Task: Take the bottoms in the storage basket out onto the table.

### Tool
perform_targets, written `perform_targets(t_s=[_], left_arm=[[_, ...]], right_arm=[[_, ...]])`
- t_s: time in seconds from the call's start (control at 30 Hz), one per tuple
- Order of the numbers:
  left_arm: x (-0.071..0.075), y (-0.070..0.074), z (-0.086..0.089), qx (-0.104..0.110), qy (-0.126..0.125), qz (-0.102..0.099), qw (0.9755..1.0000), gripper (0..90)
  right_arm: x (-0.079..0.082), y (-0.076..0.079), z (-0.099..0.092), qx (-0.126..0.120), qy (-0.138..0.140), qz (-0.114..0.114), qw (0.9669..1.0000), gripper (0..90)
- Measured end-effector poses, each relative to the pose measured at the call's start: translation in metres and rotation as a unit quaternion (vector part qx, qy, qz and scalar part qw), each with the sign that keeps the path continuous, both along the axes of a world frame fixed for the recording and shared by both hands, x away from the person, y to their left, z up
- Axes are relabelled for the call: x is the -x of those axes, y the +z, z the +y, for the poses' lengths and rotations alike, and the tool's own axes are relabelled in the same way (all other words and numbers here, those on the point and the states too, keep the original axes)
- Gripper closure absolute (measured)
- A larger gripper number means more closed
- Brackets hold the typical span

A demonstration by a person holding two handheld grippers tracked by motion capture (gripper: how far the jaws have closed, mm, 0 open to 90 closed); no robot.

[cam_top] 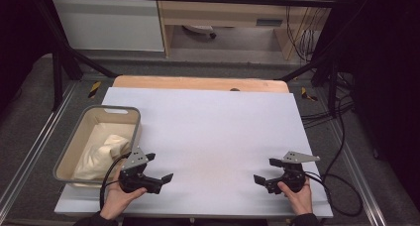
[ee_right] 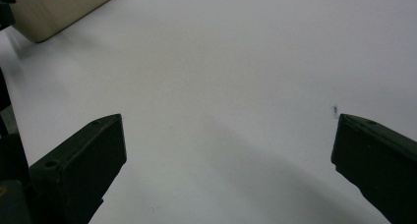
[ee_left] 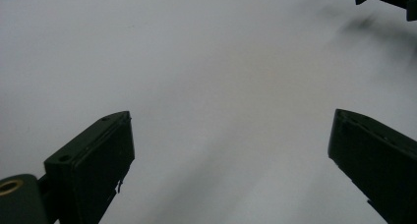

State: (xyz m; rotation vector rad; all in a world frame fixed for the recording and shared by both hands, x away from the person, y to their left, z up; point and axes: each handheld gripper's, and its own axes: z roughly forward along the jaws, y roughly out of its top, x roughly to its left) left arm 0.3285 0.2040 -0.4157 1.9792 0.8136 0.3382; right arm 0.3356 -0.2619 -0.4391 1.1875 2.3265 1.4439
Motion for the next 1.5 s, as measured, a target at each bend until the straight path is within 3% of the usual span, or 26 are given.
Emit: perform_targets(t_s=[0.6, 1.5], left_arm=[[0.001, 0.002, -0.003, -0.003, 0.003, 0.006, 1.0000, 3.2], [0.002, 0.024, -0.010, -0.019, -0.002, -0.002, 0.9998, 3.2]], right_arm=[[0.000, 0.000, 0.000, 0.003, 0.000, 0.003, 1.0000, 0.5], [0.000, 0.000, 0.000, 0.006, 0.003, 0.006, 1.0000, 0.5]])
